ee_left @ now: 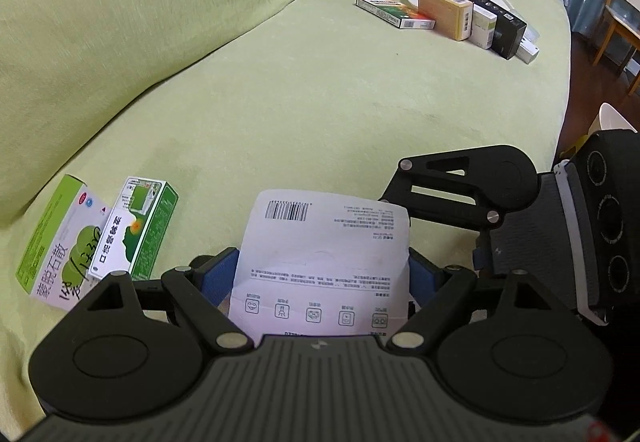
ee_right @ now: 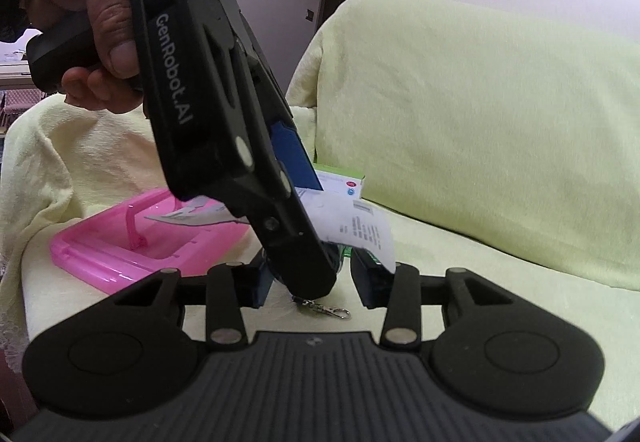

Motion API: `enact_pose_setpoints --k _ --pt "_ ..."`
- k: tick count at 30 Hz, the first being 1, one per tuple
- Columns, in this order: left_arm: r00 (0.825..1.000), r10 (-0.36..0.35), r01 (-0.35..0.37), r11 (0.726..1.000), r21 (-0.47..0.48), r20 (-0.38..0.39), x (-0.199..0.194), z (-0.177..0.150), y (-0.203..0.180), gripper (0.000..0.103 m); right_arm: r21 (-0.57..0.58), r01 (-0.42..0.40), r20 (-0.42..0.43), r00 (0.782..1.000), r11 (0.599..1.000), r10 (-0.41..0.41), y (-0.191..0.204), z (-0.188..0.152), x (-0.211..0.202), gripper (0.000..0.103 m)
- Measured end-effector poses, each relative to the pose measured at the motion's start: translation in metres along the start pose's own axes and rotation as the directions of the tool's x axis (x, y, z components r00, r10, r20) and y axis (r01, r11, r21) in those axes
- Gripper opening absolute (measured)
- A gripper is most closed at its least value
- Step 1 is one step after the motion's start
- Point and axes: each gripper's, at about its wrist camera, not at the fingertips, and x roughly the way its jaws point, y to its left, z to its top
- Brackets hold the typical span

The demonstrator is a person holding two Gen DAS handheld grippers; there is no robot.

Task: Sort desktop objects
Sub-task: 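Lift the white receipt card off the sofa with the left tool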

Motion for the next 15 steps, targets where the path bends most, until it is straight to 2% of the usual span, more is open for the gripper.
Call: enact_pose_setpoints --k 12,15 --pt "0.999 0.036 -0.036 0.998 -0.043 -0.01 -0.027 -0.019 -0.026 0.086 -0.022 -0.076 -0.013 0.997 0.997 0.075 0.008 0.015 -0.01 0.036" --pt "0.999 0.044 -0.044 0.998 -0.048 -0.003 -0.039 -0.025 -0.033 0.086 -0.022 -0.083 -0.01 0.997 0.996 0.083 0.025 0.02 -0.023 0.036"
